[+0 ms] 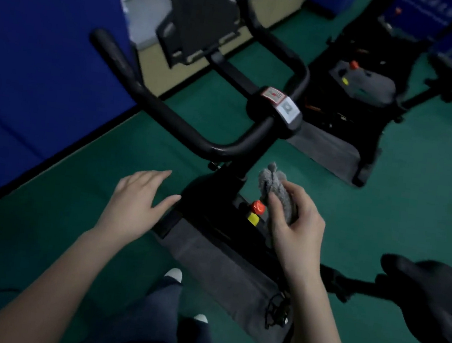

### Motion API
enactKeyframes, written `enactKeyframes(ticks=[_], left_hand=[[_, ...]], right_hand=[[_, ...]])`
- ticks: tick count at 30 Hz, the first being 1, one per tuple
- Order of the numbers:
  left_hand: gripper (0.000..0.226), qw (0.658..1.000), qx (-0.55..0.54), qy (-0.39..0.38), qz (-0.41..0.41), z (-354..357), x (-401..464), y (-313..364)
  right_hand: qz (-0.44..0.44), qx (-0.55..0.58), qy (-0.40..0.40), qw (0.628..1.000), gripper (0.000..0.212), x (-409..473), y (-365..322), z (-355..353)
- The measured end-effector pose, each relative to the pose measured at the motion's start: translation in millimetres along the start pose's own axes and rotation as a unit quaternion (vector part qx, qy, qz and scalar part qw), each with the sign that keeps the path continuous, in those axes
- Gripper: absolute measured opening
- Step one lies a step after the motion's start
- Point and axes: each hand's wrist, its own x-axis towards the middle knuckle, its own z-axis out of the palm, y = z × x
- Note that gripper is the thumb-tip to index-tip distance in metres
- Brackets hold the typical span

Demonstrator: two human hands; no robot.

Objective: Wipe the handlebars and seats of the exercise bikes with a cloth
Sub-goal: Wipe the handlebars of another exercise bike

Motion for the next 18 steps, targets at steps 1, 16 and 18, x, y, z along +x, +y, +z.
enactKeyframes(ticks=[1, 16, 18], left_hand=[[0.065, 1.000, 0.000, 0.008, -0.018, -3, 0, -3], [0.070, 0.970, -0.164, 0.154, -0.097, -58, 72, -48], [0.074, 0.956, -0.215, 0.169, -0.110, -64, 84, -52]], right_hand=[[-0.013, 0.006, -0.009, 1.000, 0.022, 8, -6, 4], [-0.171, 0.027, -0.069, 0.983, 0.024, 121, -104, 93], [-0.193, 0.030, -0.078, 0.978, 0.024, 127, -114, 110]])
